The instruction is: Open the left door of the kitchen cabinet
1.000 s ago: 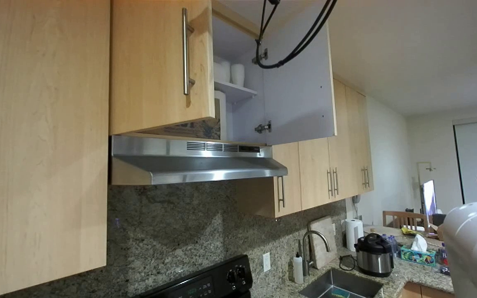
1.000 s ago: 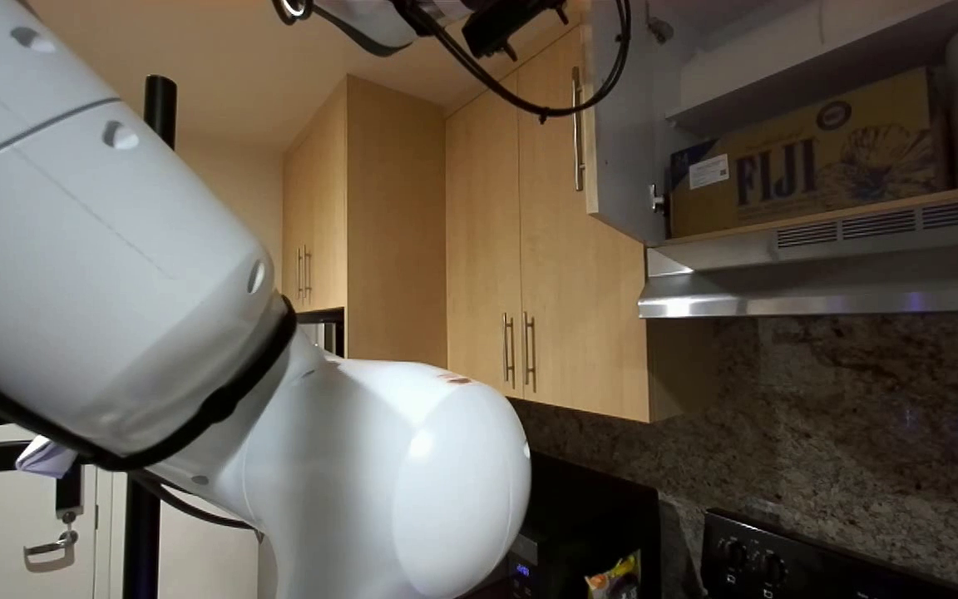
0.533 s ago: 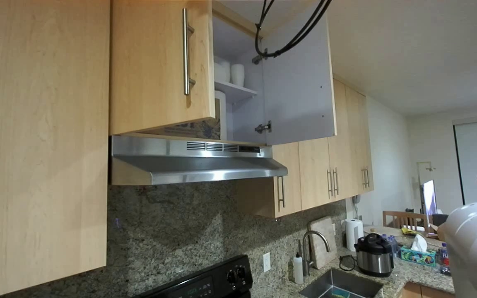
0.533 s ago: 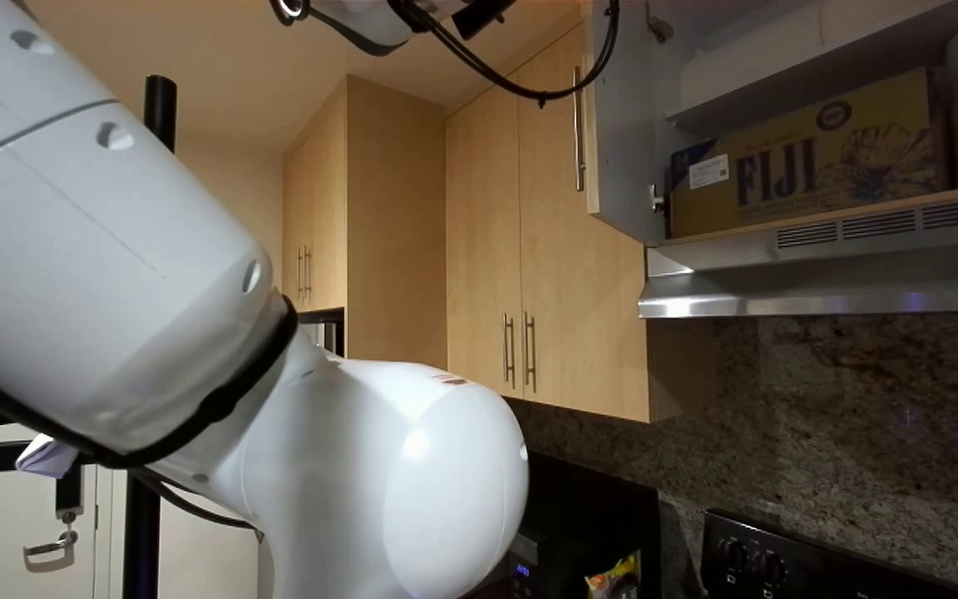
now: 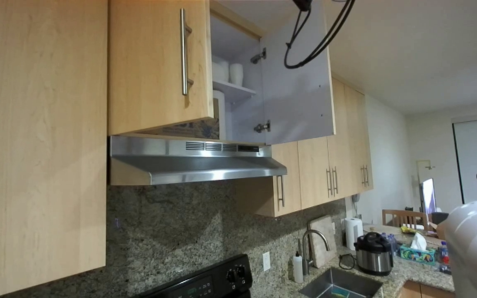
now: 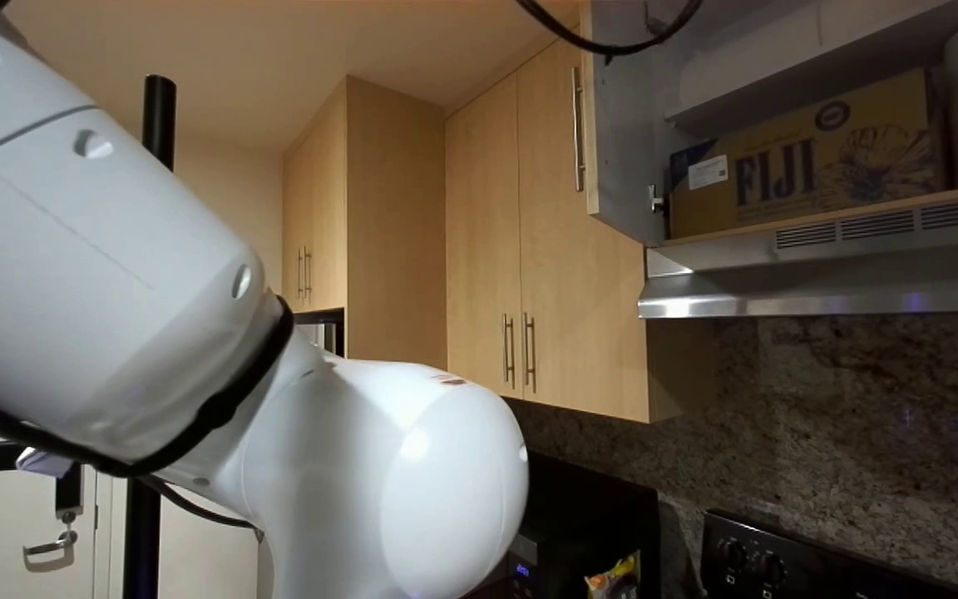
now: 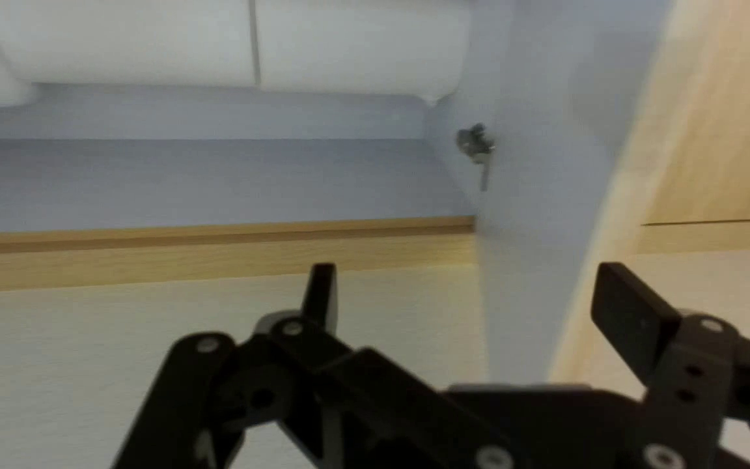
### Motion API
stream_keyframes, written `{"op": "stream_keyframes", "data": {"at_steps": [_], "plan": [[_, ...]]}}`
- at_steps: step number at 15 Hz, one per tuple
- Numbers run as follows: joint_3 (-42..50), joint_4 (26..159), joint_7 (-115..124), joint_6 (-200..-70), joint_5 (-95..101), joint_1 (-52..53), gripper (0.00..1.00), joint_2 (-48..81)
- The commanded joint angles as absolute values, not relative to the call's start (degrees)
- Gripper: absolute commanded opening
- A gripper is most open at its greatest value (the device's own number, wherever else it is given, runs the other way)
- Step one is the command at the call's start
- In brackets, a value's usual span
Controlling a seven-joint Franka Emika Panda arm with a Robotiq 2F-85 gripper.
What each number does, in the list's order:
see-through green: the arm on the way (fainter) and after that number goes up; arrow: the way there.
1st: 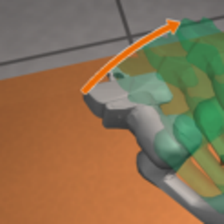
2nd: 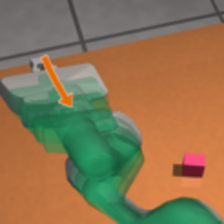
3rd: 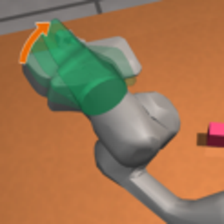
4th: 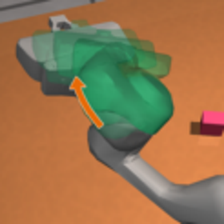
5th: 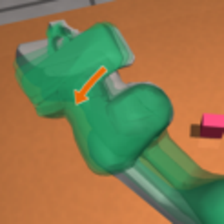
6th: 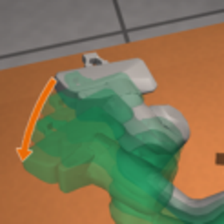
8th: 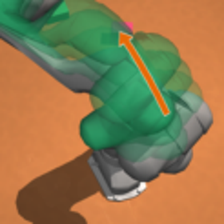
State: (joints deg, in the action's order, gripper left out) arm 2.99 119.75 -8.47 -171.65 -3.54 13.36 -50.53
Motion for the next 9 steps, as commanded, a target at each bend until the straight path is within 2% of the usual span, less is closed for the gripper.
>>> {"op": "stream_keyframes", "data": {"at_steps": [1, 4, 9], "plan": [[13.0, 115.8, -11.5, -167.0, -3.6, 16.9, 1.00, -52.9], [18.2, 111.8, -13.1, -162.7, -3.8, 17.7, 1.00, -51.5], [23.5, 107.6, -16.8, -147.4, -4.4, 18.1, 1.00, -45.6]]}}
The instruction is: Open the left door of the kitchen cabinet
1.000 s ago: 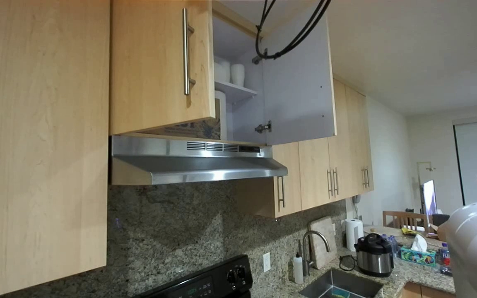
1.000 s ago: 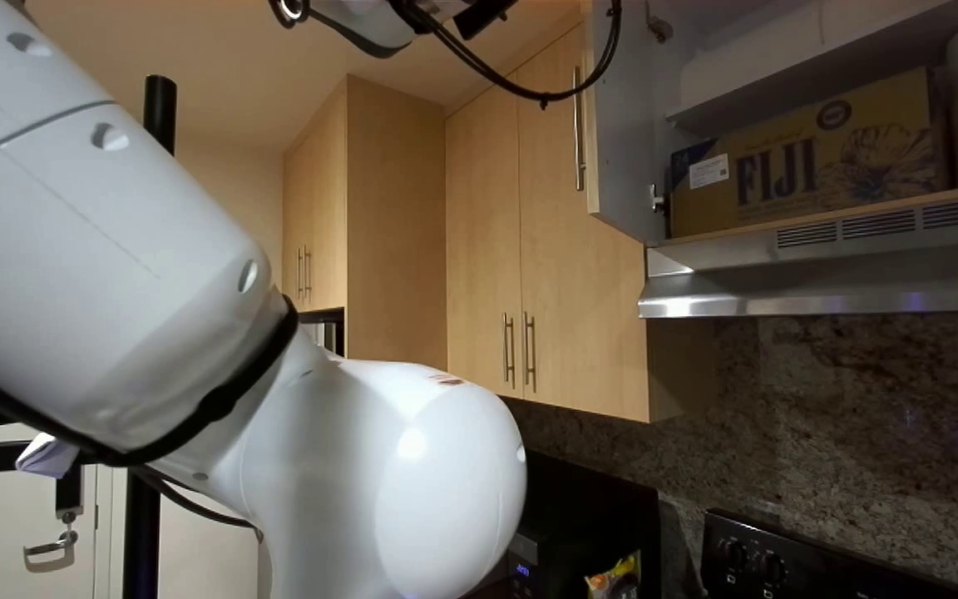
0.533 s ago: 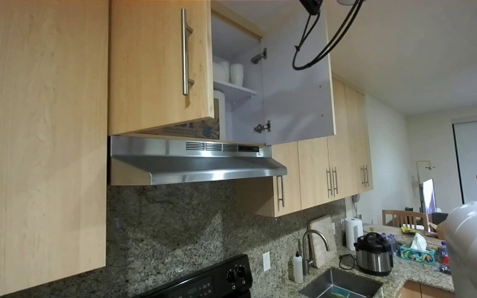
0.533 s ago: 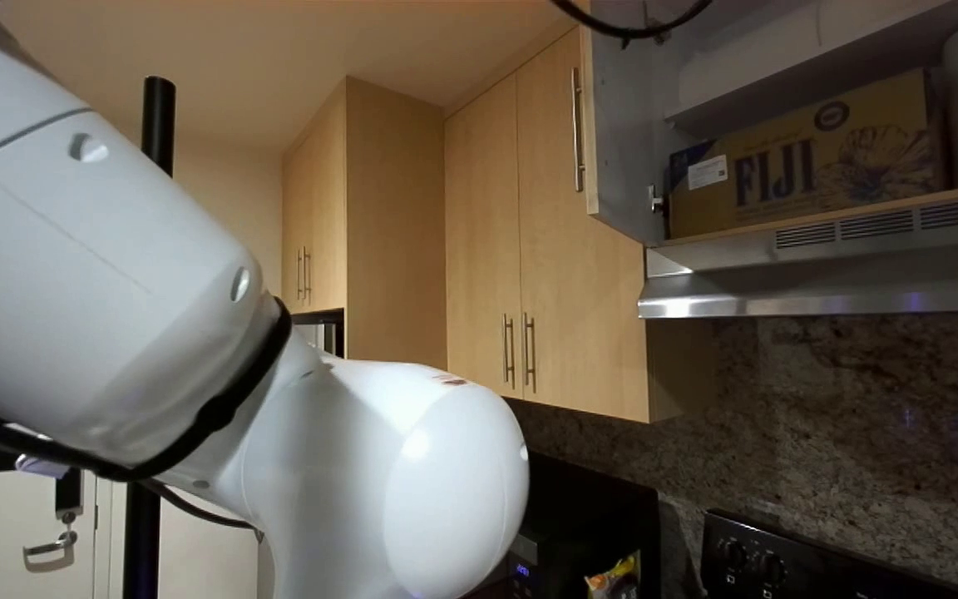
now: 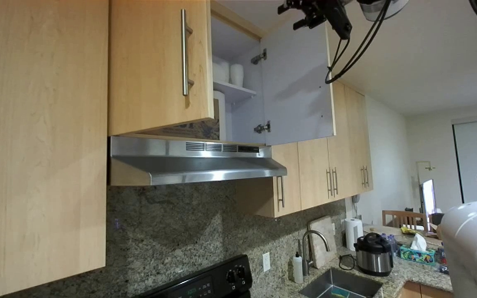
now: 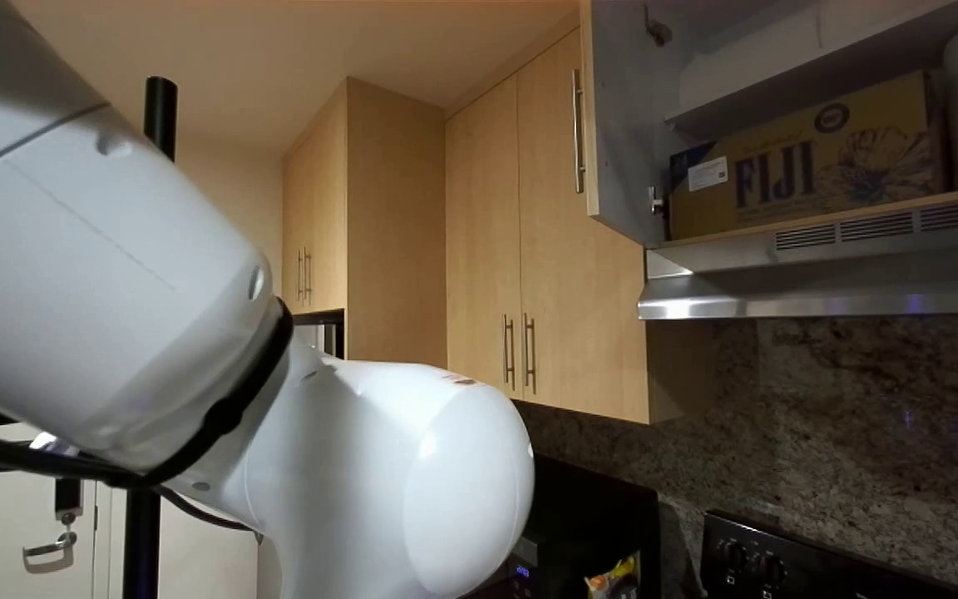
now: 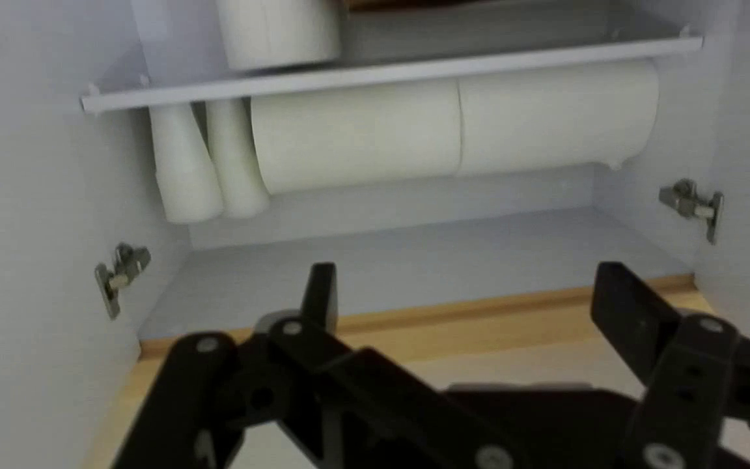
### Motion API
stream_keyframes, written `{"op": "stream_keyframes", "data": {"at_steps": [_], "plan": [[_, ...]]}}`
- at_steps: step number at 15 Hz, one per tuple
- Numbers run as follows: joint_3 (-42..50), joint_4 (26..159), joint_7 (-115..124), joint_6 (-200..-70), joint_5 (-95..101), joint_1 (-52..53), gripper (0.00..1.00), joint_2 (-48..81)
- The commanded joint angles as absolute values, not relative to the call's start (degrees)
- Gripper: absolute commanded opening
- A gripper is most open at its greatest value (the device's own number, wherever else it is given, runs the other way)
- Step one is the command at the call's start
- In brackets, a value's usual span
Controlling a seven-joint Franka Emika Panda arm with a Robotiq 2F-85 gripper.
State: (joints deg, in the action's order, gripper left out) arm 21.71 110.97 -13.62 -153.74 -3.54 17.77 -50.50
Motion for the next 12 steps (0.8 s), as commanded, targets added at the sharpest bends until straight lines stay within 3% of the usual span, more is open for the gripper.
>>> {"op": "stream_keyframes", "data": {"at_steps": [1, 12], "plan": [[24.3, 106.6, -17.6, -144.2, -4.9, 18.5, 1.00, -43.9], [28.7, 97.7, -39.5, -117.5, -16.0, 23.5, 1.00, -34.1]]}}
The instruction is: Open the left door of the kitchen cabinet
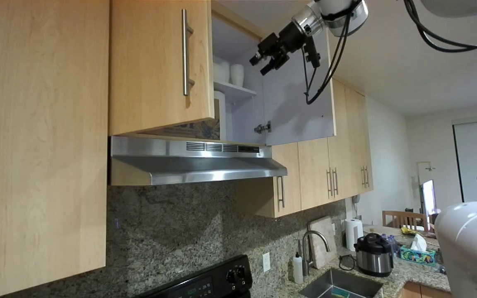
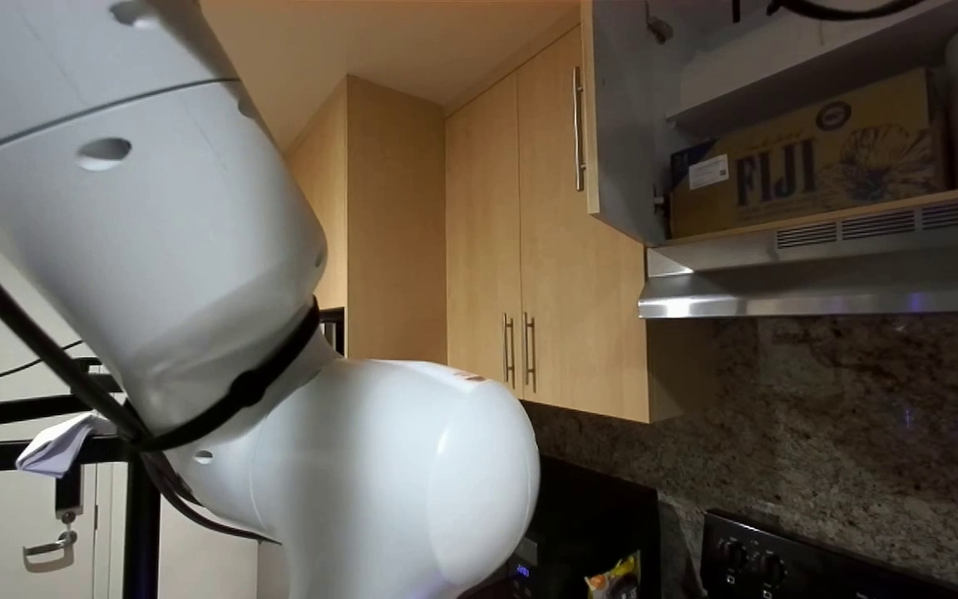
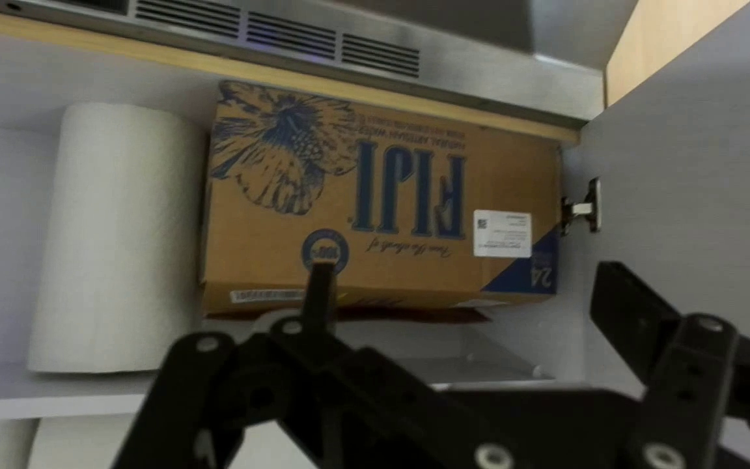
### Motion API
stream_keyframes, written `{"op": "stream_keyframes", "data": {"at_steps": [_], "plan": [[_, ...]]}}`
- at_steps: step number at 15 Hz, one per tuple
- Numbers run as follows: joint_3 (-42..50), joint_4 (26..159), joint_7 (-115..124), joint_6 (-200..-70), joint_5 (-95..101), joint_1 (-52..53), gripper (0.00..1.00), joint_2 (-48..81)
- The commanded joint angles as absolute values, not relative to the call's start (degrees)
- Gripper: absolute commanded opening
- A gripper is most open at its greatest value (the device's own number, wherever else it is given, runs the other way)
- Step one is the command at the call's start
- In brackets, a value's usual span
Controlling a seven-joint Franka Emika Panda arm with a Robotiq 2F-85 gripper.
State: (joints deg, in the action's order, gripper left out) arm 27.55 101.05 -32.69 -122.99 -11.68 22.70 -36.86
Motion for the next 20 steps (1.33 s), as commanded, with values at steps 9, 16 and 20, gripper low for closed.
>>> {"op": "stream_keyframes", "data": {"at_steps": [9, 16, 20], "plan": [[28.8, 95.4, -61.5, -107.5, -28.8, 22.9, 1.00, -31.6], [28.1, 93.7, -75.3, -96.5, -34.8, 20.9, 1.00, -29.2], [26.5, 91.6, -77.6, -92.4, -39.2, 18.5, 1.00, -26.3]]}}
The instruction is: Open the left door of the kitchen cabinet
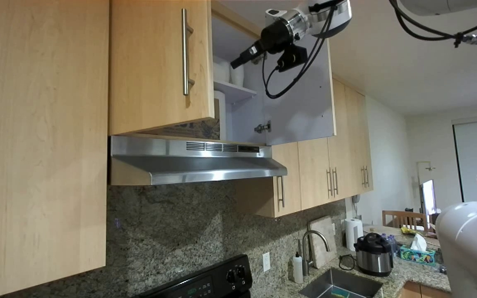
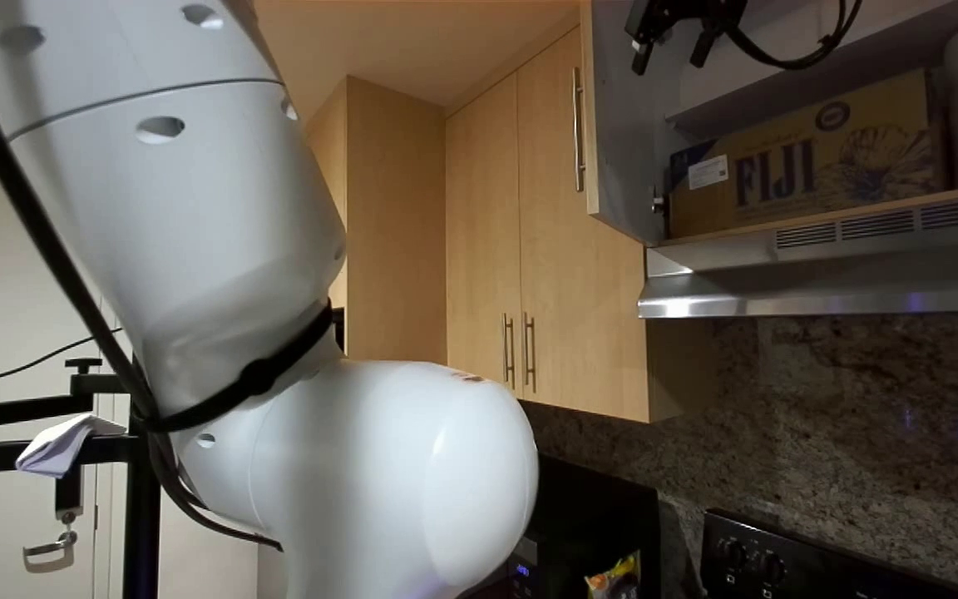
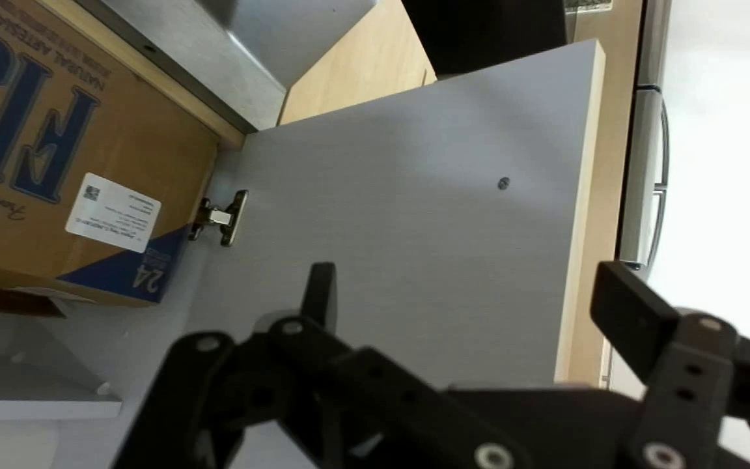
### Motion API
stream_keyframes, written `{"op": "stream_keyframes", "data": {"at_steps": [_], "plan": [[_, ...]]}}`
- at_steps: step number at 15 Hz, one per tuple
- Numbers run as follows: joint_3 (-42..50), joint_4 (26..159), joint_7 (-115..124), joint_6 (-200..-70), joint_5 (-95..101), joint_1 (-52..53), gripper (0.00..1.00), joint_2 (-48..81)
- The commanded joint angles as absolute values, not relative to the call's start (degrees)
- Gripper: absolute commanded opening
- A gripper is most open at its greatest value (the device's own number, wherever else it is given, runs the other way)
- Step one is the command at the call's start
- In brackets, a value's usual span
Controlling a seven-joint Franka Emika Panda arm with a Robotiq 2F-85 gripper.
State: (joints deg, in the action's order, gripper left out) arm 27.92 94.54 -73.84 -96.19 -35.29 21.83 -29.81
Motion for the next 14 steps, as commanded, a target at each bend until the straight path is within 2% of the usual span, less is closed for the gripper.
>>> {"op": "stream_keyframes", "data": {"at_steps": [1, 14], "plan": [[26.1, 91.0, -78.3, -91.0, -40.3, 18.0, 1.00, -25.4], [17.6, 85.0, -86.5, -77.2, -45.0, 7.7, 1.00, -17.6]]}}
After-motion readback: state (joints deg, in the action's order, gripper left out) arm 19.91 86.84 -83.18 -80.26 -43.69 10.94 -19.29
